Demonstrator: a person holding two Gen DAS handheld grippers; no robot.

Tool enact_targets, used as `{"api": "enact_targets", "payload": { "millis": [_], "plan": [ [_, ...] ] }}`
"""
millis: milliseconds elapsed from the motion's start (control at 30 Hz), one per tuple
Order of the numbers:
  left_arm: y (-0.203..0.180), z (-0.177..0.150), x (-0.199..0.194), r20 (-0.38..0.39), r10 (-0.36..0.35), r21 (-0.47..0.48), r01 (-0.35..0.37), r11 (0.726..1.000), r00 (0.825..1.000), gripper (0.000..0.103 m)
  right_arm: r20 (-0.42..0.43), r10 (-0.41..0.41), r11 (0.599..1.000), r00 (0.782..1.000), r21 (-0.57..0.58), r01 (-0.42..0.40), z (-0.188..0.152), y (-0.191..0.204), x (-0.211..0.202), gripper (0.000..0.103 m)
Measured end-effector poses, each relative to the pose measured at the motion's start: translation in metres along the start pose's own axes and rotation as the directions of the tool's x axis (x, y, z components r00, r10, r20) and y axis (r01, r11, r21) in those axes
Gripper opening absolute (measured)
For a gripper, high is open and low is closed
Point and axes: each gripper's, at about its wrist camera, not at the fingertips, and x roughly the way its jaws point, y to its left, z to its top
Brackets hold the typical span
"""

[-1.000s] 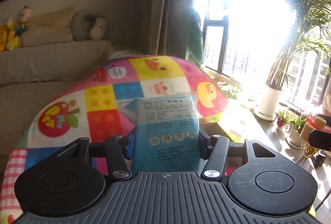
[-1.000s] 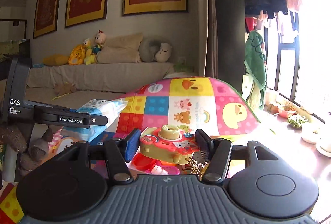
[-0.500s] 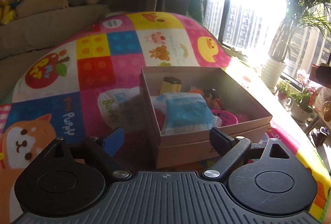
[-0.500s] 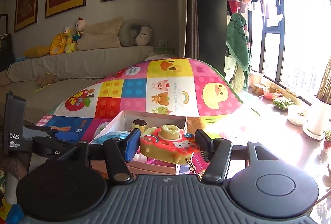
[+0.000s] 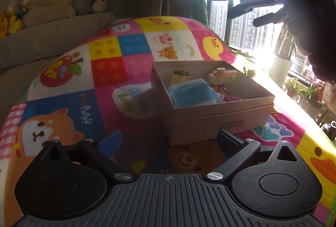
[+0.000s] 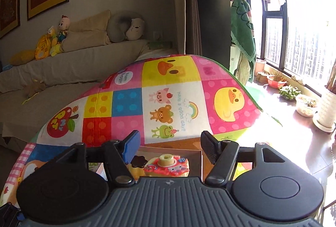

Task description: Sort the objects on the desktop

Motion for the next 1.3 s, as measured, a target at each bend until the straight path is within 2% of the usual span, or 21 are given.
{"api": "enact_targets", "payload": {
  "millis": [133, 300, 467, 600, 733, 833, 1000, 1100, 1300],
  "plan": [
    [0.004, -0.015, 0.001, -0.058, 0.008, -0.007, -0.008, 1.000, 0.998, 0.103, 0.005, 0.034, 0.999, 0.999, 0.037, -0.034, -0.031, -0.004, -0.021, 0.085],
    [0.001, -0.030, 0.003, -0.104, 0.017, -0.033, -0.021, 0.999, 0.994, 0.103, -0.058, 0.064, 0.998, 0.996, -0.012, -0.065, -0.098, 0.002, -0.056, 0.101],
    [-0.002, -0.034, 0.008, -0.138, 0.069, -0.033, -0.074, 0.997, 0.988, 0.103, -0.169, 0.068, 0.994, 0.983, -0.078, -0.082, -0.162, 0.019, -0.068, 0.103],
    [-0.003, -0.037, 0.011, -0.164, 0.081, -0.042, -0.089, 0.995, 0.983, 0.103, -0.223, 0.047, 0.995, 0.974, -0.079, -0.066, -0.192, 0.025, -0.060, 0.103],
    [-0.001, -0.038, 0.013, -0.179, 0.095, -0.051, -0.106, 0.993, 0.979, 0.103, -0.296, 0.039, 0.994, 0.954, -0.083, -0.066, -0.197, 0.029, -0.042, 0.103],
    [-0.001, -0.038, 0.015, -0.188, 0.111, -0.058, -0.124, 0.991, 0.976, 0.103, -0.294, -0.002, 0.990, 0.956, -0.133, -0.039, -0.193, 0.034, -0.032, 0.103],
    [-0.002, -0.039, 0.015, -0.189, 0.129, -0.053, -0.141, 0.989, 0.974, 0.103, -0.287, 0.012, 0.993, 0.958, -0.105, -0.044, -0.187, 0.031, -0.016, 0.103],
    [-0.001, -0.040, 0.013, -0.187, 0.133, -0.059, -0.147, 0.987, 0.973, 0.103, -0.234, 0.023, 0.993, 0.972, -0.106, -0.049, -0.194, 0.029, -0.020, 0.103],
    [0.000, -0.040, 0.013, -0.186, 0.132, -0.062, -0.146, 0.987, 0.974, 0.103, -0.222, 0.017, 0.994, 0.975, -0.105, -0.041, -0.195, 0.030, -0.022, 0.103]
  ]
}}
